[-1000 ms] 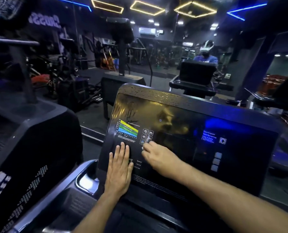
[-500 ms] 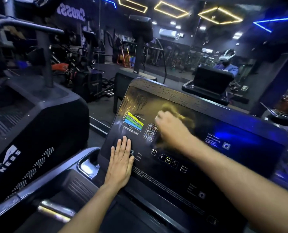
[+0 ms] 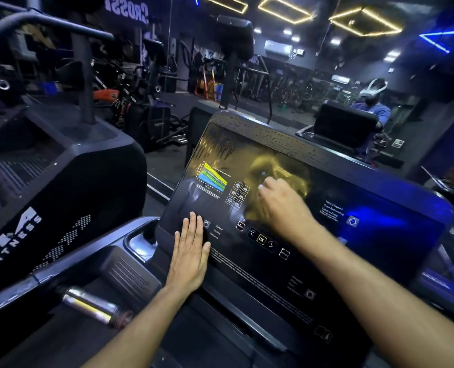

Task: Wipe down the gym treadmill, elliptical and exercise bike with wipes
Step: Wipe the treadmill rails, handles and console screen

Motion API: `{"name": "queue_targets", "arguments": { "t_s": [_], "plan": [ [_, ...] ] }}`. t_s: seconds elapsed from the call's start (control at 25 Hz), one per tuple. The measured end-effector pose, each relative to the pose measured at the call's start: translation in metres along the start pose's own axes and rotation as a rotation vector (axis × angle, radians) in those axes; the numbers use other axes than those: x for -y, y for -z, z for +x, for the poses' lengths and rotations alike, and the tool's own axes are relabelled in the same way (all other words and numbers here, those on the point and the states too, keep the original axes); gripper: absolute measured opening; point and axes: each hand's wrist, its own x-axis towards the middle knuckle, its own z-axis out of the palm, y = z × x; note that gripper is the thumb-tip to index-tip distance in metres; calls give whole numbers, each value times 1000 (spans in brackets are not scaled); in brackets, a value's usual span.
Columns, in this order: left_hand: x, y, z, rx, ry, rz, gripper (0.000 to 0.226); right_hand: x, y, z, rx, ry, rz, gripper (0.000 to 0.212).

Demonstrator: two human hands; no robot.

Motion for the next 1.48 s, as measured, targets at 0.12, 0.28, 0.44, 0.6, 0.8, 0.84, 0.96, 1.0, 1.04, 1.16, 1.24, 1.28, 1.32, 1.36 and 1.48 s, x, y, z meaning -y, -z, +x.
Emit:
{"name": "queue_targets", "arguments": {
  "t_s": [0.12,0.28,0.44,0.6,0.8,0.84,0.96,1.0,1.04,1.16,1.24,1.28,1.32,1.36,1.48],
  "plan": [
    [-6,-5,-15,8,34,-2,65,42,-20,-45,220,191,17,21],
    [-10,-9,-31,30,54,-5,64,19,-1,-18,164,152,84,9],
    [-22,-13,-29,-5,109,-14,66,-27,48,70,-61,120,-34,6],
    [-24,-11,-28,7,116,-9,66,-25,39,107,-1,44,-104,10],
    [-3,-9,-44,53,78,107,65,53,-32,56,165,291,27,12],
    [0,-11,-47,55,75,107,65,65,-44,42,194,395,13,14],
    [6,-16,-49,43,69,120,66,63,-54,39,183,593,-58,4],
    [6,-17,-48,38,64,125,65,52,-48,51,103,608,-87,6],
    [7,-17,-48,37,59,128,65,40,-35,67,33,566,-138,6],
    [9,-16,-49,39,51,120,65,-5,4,118,-46,235,-145,10],
    [10,-15,-49,39,44,124,65,-14,18,133,-21,101,-112,11],
    [10,-15,-49,40,43,128,65,-9,17,133,-20,58,-107,12],
    [10,-15,-49,39,43,128,65,2,12,128,-15,43,-94,12],
    [11,-15,-48,38,44,127,65,18,0,119,7,63,-66,12],
    [10,-14,-49,27,44,96,65,72,-43,77,161,283,30,10]
  ]
}}
